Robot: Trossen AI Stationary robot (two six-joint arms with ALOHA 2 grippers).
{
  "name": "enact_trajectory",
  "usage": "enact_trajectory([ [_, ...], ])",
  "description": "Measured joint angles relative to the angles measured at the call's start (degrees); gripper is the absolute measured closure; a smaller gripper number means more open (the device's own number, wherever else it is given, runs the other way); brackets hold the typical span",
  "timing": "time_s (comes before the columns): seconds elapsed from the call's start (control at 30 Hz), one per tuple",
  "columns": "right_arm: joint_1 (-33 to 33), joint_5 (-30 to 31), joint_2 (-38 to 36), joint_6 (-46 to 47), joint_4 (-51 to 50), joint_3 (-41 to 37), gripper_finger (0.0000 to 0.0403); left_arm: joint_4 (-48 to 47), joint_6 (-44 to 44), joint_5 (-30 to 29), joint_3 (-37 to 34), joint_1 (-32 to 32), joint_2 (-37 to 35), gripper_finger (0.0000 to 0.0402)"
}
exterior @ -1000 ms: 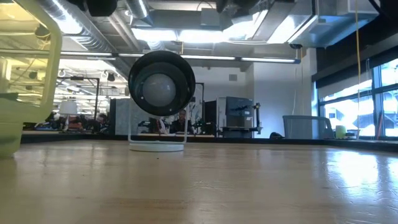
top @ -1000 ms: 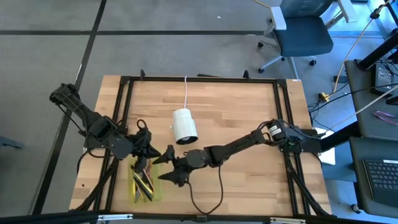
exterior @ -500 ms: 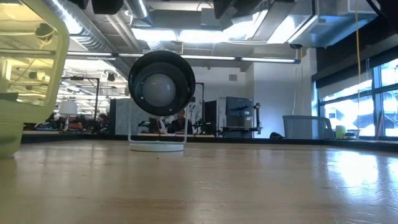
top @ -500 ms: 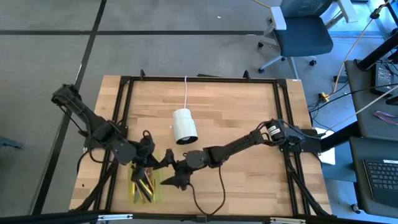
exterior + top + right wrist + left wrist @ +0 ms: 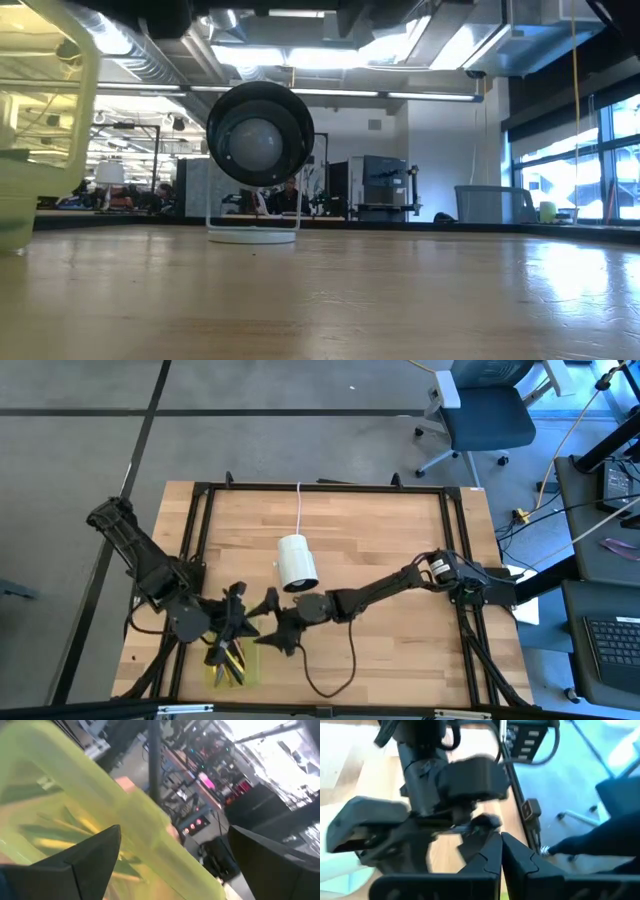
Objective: Pick & place school supplies into a supply box
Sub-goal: Close the supply box
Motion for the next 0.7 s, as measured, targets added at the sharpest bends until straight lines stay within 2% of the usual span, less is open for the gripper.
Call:
enact_trajectory([
  [0.17, 0.06, -0.54, 0.0, -0.01, 1.11, 0.0, 0.0033, -3.56, 0.55, 1.25, 0.85, 0.16, 3.84, 0.0399],
  [0.43, 0.14, -0.63, 0.0, 0.12, 1.2, 0.0, 0.0033, -7.96, -2.0, 8.79, 0.83, 2.92, 10.62, 0.0399],
  [0.7, 0.14, 0.34, 0.07, -0.01, 1.11, -0.11, 0.0033, -13.22, -8.0, 12.03, 0.86, 2.87, 10.85, 0.04],
])
